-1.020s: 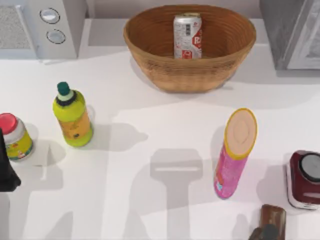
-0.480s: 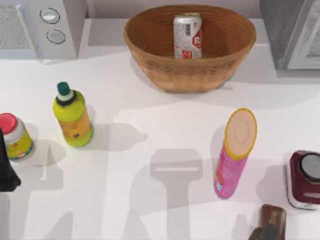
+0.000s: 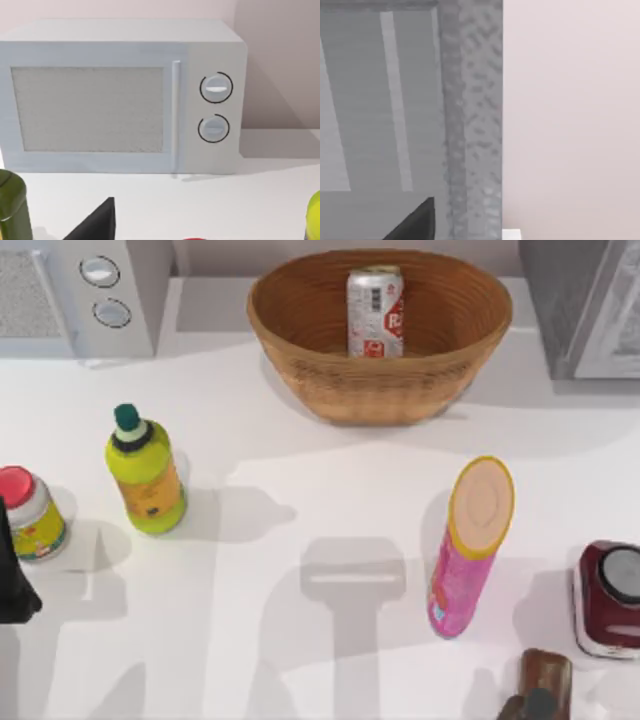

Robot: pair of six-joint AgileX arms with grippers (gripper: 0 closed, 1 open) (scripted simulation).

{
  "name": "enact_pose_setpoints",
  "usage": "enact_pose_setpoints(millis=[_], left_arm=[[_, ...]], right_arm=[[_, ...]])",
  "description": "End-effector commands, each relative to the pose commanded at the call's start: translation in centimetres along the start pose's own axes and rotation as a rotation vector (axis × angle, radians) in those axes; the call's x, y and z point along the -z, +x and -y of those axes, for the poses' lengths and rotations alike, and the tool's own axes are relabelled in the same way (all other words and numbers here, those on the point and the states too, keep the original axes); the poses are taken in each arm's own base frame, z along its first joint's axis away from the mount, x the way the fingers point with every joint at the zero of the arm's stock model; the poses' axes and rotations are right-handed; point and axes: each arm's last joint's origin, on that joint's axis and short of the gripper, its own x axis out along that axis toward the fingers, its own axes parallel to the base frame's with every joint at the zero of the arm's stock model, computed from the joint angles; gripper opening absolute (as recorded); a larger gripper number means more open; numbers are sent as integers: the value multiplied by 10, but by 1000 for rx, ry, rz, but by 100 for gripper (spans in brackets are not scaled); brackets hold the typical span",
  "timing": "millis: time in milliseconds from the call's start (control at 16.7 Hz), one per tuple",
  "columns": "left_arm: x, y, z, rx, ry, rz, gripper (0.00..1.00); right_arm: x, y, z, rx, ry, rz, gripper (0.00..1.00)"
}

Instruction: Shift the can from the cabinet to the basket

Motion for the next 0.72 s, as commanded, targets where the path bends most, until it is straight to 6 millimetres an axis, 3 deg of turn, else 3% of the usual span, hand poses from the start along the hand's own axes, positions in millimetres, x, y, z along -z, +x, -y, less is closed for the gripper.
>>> enact_pose_setpoints(millis=[180,420,600,720], left_arm=[[0,0,0,0,0,0,100],[0,0,0,0,0,0,100],[0,0,0,0,0,0,100],[0,0,0,0,0,0,100]], right_arm=[[-67,-6,-11,1,13,-7,100],[-139,-22,-46,1,12,-5,100],[-171,-34,-70,1,-7,6,100],[-178,-38,-77,1,-13,9,100]])
